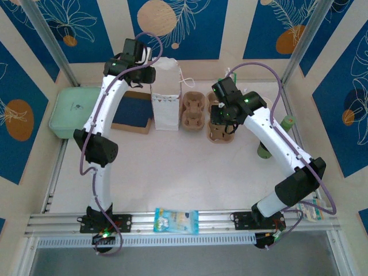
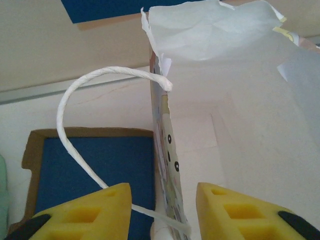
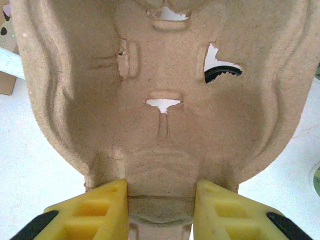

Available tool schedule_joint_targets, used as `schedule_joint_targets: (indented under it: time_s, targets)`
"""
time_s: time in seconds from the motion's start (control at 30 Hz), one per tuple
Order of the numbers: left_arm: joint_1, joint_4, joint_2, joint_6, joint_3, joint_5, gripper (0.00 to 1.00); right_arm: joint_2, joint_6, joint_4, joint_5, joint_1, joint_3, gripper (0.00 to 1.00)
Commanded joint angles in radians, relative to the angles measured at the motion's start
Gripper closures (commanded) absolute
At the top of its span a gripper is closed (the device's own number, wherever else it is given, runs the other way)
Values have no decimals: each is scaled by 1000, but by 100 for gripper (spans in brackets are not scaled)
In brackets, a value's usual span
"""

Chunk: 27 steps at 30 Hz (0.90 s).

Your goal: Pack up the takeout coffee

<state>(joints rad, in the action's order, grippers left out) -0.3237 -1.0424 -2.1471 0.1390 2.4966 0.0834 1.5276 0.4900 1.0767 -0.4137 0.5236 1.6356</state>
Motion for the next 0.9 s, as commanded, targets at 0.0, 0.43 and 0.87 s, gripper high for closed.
schedule_joint_targets:
  time_s: [0.0,0.43,0.87]
  targets:
    - [8,-34,-20,-12,26,-10,61,-32,16,-6,17,8,-2,68]
    - [8,-63,-20,-19,26,-8,79,-53,15,-6,14,15,-5,68]
    - [-2,-59,64,76,-21,-20,100,-75,13,8,13,24,10,69]
